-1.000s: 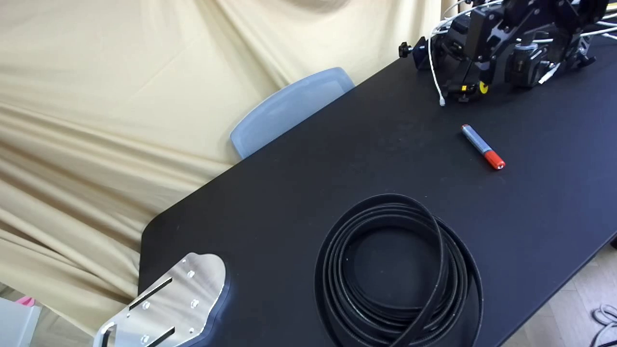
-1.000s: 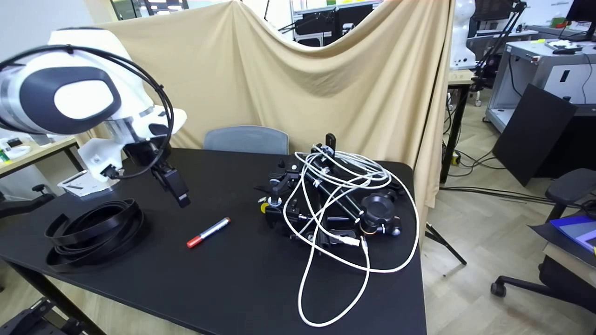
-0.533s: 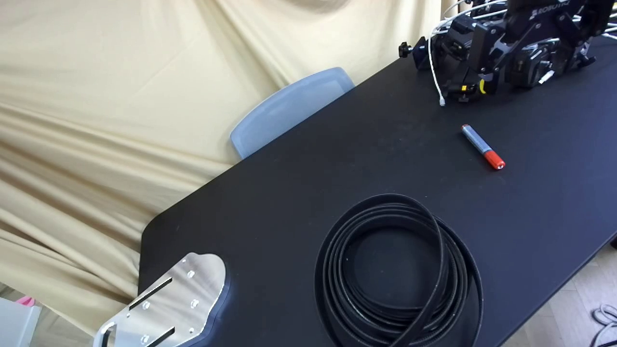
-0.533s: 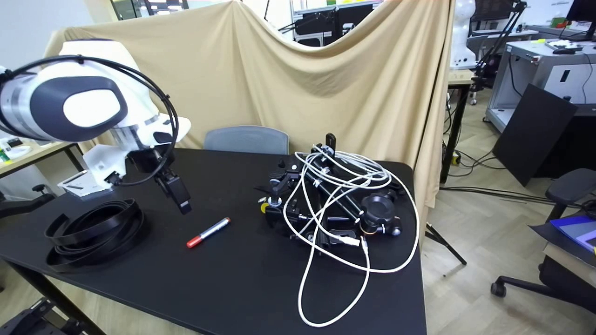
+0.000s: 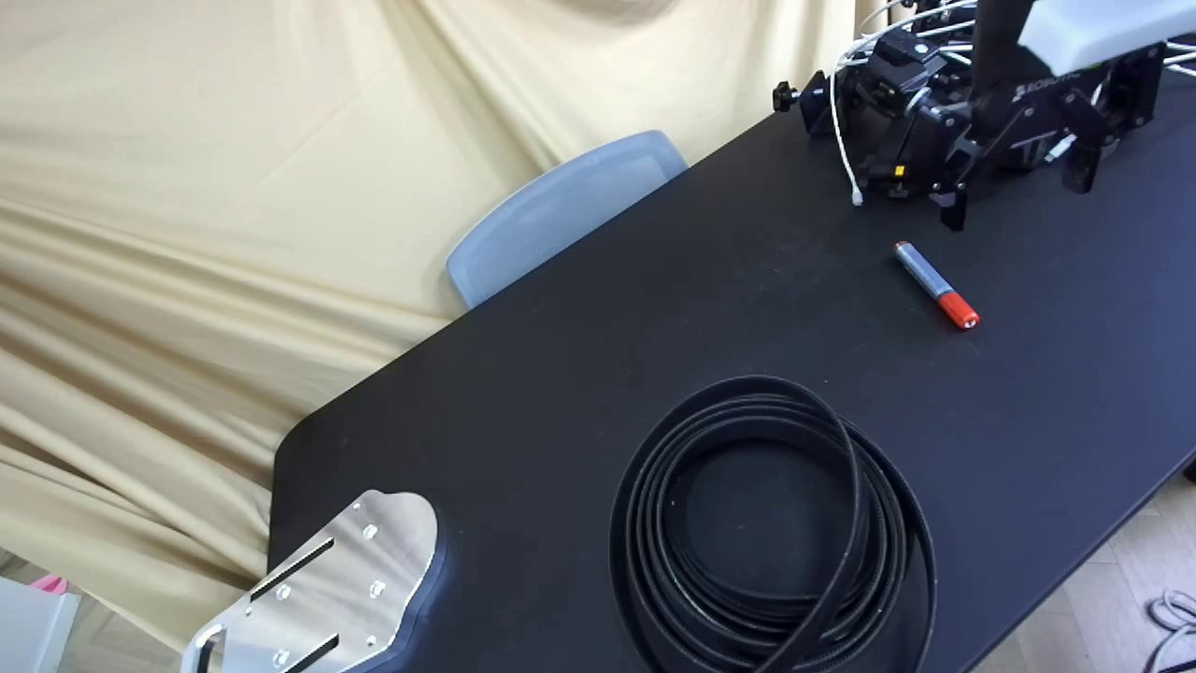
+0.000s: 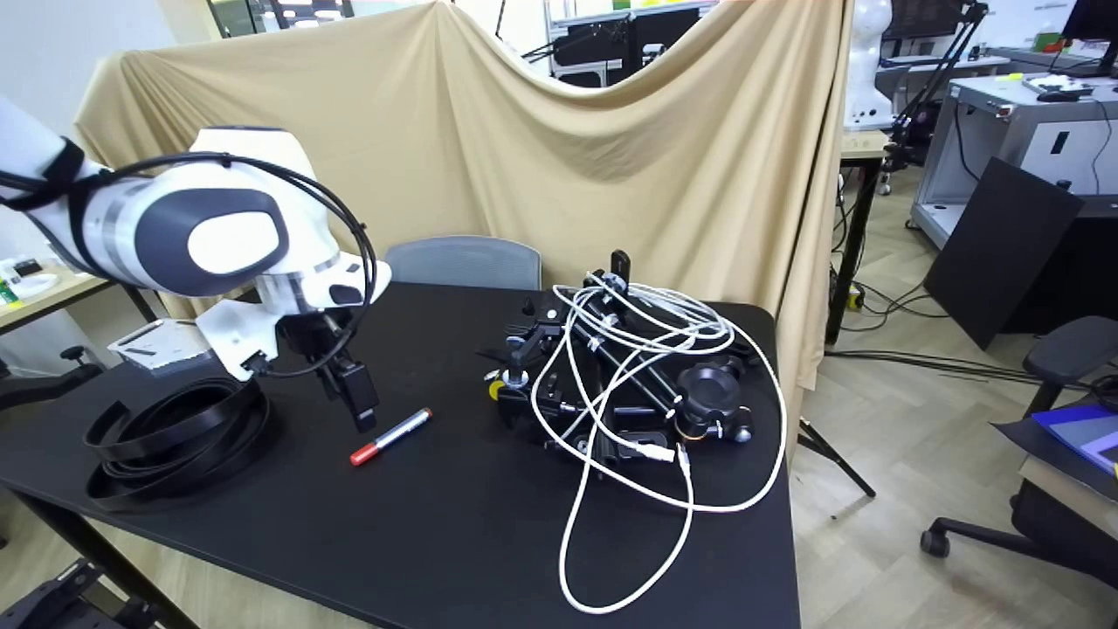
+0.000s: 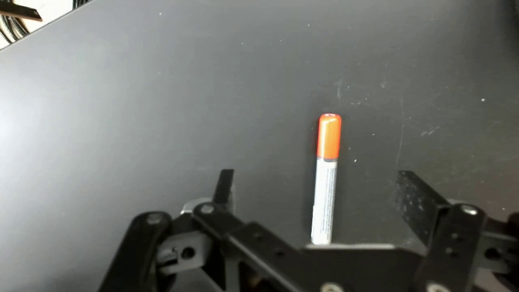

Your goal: Move the marker forward

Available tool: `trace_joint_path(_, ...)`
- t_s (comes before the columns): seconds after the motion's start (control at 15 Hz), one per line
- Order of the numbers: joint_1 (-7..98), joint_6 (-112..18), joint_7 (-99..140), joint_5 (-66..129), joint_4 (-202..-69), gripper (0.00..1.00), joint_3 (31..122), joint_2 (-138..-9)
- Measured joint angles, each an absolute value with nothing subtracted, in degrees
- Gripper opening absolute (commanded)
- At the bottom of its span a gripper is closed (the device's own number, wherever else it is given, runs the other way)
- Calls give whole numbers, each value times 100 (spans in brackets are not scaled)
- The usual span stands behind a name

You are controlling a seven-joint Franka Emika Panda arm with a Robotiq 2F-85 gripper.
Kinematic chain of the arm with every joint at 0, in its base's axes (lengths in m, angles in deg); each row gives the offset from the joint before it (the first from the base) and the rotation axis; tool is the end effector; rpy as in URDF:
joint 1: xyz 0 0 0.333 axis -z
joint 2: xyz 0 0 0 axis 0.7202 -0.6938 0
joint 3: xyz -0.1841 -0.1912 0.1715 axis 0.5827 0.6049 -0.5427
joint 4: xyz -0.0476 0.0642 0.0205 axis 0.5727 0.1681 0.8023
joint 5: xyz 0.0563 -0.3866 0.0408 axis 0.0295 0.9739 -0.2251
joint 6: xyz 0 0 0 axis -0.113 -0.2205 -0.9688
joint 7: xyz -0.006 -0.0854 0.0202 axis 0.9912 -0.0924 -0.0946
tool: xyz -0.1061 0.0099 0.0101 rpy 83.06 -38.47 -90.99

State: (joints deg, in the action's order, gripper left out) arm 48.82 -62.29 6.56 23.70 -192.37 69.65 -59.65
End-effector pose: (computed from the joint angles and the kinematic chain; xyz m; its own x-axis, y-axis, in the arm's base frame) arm 0.4362 0.0012 0.2369 0.9227 -0.3832 -0.0416 -0.3845 -0.9226 -0.0301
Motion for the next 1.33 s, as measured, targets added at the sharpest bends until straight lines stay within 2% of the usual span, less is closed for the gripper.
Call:
trace_joint_path(0.73,4517,-6561,665,2355,-18395,100,7142,-7520)
trace_joint_path(0.8,4497,-6567,665,2336,-18334,75,7166,-7617)
trace_joint_path(0.87,4485,-6578,665,2299,-18276,74,7189,-7711)
trace_joint_path(0.93,4482,-6585,665,2272,-18222,68,7206,-7790)
trace_joint_path(1.33,4471,-6664,668,2140,-18025,25,7278,-8055)
